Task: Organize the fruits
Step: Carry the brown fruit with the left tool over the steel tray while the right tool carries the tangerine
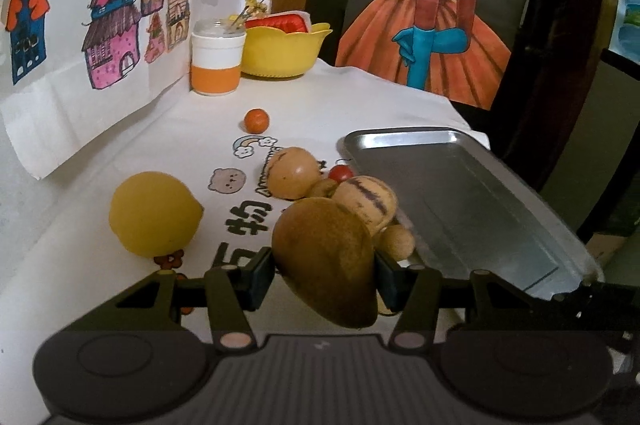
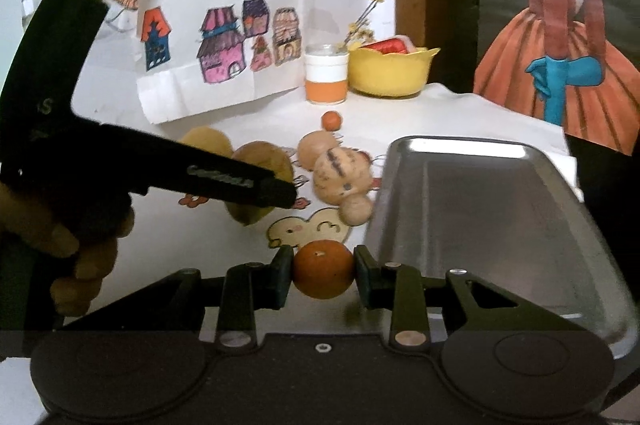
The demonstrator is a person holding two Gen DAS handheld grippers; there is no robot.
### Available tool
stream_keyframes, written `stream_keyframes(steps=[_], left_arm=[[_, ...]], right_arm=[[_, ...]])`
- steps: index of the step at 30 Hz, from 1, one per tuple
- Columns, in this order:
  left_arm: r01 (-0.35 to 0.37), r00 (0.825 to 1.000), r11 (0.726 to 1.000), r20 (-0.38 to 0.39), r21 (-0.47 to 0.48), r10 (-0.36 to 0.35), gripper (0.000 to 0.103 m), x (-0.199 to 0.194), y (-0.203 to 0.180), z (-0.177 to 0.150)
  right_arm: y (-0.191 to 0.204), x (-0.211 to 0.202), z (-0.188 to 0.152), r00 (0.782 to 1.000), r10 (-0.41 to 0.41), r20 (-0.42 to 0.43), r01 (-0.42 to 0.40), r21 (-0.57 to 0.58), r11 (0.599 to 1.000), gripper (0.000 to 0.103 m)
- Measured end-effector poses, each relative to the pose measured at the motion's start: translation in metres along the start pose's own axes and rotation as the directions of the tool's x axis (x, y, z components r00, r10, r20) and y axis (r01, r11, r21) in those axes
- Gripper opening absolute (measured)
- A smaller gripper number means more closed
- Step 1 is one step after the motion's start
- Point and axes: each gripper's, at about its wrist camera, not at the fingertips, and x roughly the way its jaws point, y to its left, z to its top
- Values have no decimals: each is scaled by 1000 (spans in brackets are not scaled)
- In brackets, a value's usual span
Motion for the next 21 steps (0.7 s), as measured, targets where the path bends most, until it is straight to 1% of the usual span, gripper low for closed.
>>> stream_keyframes(steps=[6, 11, 17, 21], left_arm=[[33, 999, 999, 12, 7, -33, 58, -9, -19, 4], [57, 998, 998, 25, 9, -58, 58, -11, -38, 7], [94, 995, 996, 22, 1, -94, 58, -3, -61, 13], [107, 994, 994, 21, 2, -107, 58, 6, -72, 20]], right_arm=[[-30, -29, 2, 1000, -20, 14, 20, 4, 1000, 34], [-65, -53, 3, 999, -42, 5, 42, 0, 999, 35], [-107, -74, 9, 996, -85, 9, 85, -11, 996, 35], [-129, -79, 13, 993, -111, 25, 112, -21, 993, 34]])
